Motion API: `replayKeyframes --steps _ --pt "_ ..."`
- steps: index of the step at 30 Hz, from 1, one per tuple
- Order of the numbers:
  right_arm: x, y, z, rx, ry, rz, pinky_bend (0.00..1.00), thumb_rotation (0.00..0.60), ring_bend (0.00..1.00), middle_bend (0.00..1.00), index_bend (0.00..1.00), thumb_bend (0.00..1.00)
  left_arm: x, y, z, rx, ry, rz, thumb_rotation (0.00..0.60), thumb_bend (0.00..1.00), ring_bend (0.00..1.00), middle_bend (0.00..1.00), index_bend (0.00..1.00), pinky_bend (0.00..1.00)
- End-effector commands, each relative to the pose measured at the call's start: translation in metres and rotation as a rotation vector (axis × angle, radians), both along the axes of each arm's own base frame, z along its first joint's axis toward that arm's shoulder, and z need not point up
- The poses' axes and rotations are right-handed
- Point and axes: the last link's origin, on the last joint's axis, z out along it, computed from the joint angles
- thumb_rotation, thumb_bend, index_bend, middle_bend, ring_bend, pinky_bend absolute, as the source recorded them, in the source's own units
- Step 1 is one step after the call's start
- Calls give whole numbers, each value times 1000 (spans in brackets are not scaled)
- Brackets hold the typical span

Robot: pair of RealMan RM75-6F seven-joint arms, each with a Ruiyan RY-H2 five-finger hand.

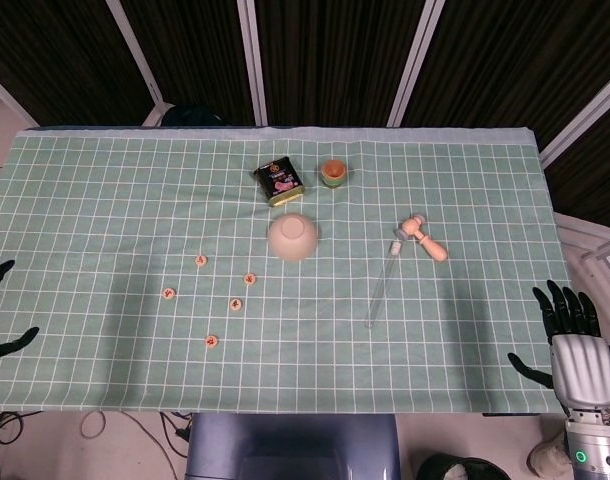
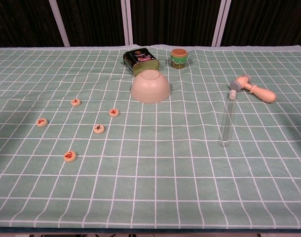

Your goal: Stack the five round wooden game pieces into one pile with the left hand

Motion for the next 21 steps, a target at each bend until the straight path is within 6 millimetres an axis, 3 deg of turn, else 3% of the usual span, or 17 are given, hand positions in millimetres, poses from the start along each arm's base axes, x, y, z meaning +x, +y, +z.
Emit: replayKeyframes --steps 1,8,12,21 --pt "0 0 1 -3 -3 -1 0 600 0 13 90 233 23 30 -6 -60 5 -56 600 116 0 0 145 0" --pt "-2 -4 -1 -4 -22 -26 0 600 0 13 89 233 90 91 -39 -237 63 -180 600 119 0 0 150 0" --pt "-2 -4 1 -10 -30 -32 0 600 0 13 89 233 124 121 -68 -295 136 -227 600 123 0 0 184 0" --pt "-3 -4 3 -17 -47 -53 0 600 0 13 89 232 166 160 -146 -415 212 -234 600 147 0 0 225 0"
